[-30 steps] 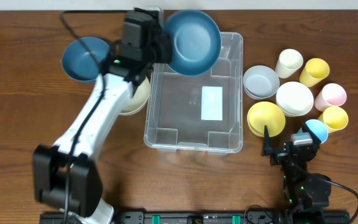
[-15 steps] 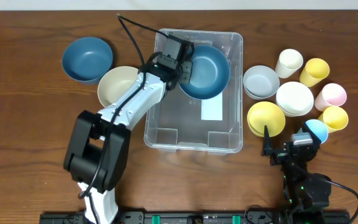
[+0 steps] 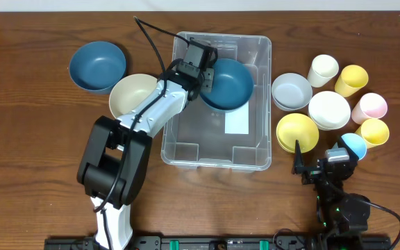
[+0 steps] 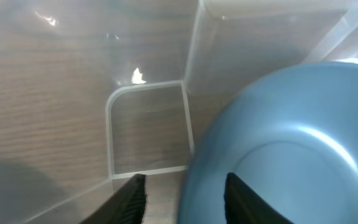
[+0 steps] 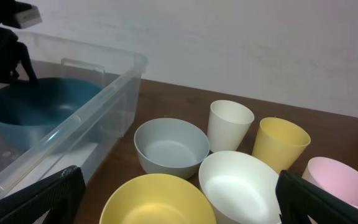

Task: Pack container
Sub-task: 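Lower the teal bowl into the container and open the left gripper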

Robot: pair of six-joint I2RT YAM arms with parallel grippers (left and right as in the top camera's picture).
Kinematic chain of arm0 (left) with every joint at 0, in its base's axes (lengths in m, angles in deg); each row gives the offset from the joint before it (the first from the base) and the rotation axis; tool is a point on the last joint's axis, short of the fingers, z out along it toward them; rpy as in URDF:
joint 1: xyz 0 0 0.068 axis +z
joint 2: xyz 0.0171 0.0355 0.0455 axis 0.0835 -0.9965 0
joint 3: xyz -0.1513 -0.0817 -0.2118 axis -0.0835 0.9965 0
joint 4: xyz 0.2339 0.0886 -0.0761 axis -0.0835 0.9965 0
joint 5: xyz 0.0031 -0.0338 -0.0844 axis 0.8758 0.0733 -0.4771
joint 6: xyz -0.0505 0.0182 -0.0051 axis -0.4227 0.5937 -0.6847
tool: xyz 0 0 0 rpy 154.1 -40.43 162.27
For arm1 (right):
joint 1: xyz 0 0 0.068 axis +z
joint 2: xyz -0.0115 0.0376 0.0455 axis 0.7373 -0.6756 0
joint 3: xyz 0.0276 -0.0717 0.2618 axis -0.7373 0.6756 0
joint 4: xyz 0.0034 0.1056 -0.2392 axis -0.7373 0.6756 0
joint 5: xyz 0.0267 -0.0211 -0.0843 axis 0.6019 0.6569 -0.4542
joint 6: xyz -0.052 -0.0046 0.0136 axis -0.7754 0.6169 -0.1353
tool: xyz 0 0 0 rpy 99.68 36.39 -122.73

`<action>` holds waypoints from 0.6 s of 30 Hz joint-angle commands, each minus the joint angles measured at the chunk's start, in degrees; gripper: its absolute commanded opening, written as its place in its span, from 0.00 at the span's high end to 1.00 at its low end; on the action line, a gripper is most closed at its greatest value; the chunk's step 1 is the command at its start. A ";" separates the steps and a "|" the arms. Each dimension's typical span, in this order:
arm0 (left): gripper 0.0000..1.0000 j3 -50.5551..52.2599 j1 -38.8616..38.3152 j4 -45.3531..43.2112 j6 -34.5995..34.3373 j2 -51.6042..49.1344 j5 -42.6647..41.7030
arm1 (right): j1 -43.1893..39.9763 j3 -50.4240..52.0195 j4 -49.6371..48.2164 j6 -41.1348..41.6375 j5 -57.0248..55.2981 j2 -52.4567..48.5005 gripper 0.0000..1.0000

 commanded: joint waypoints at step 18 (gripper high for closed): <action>0.36 -1.51 3.50 15.47 0.44 28.15 4.13 | -0.57 0.09 0.22 -0.61 0.37 0.28 0.01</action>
